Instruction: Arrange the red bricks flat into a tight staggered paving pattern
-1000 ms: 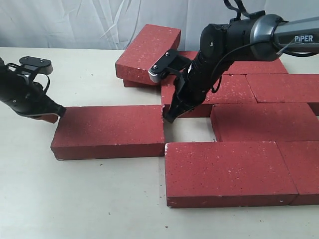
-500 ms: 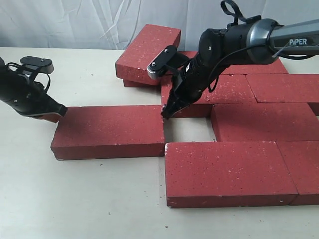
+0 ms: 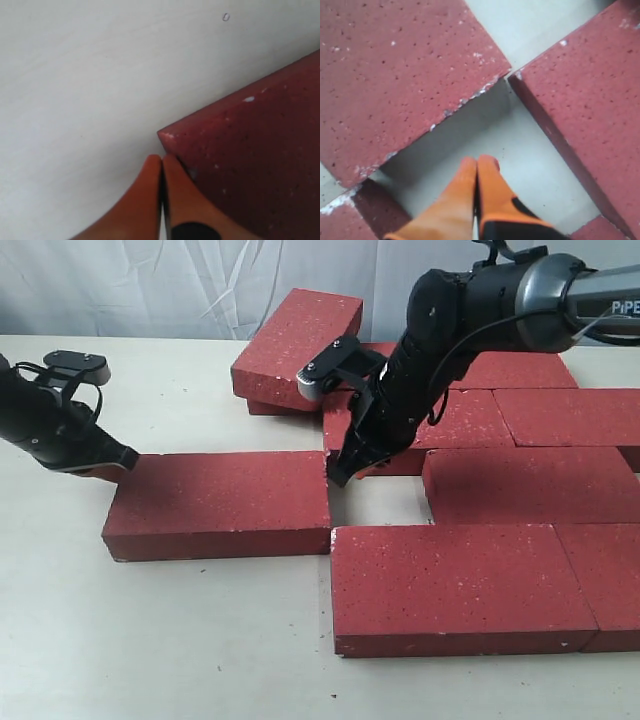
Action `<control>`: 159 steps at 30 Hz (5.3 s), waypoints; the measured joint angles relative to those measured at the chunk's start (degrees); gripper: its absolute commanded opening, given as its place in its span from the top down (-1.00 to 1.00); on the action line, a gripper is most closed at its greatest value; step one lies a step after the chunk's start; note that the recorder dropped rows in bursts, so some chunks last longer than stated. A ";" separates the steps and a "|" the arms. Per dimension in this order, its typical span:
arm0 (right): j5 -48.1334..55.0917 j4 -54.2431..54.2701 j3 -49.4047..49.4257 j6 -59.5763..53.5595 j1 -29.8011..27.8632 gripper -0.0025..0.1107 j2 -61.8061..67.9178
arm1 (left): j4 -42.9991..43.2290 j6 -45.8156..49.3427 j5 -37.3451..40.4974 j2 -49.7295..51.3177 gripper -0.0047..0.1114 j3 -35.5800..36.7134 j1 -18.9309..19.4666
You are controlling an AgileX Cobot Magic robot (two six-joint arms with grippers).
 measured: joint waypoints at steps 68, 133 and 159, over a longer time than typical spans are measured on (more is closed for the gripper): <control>-0.02 -4.48 1.33 -11.02 15.23 0.97 3.23 | -4.76 5.05 -0.42 0.00 0.92 0.00 -0.92; 14.60 14.39 0.74 -28.62 6.50 0.97 0.91 | -6.90 6.15 -3.47 0.00 0.92 0.00 -2.54; 8.84 4.05 0.63 -21.91 8.46 0.97 2.68 | -6.81 6.15 3.15 0.00 0.92 0.00 -2.63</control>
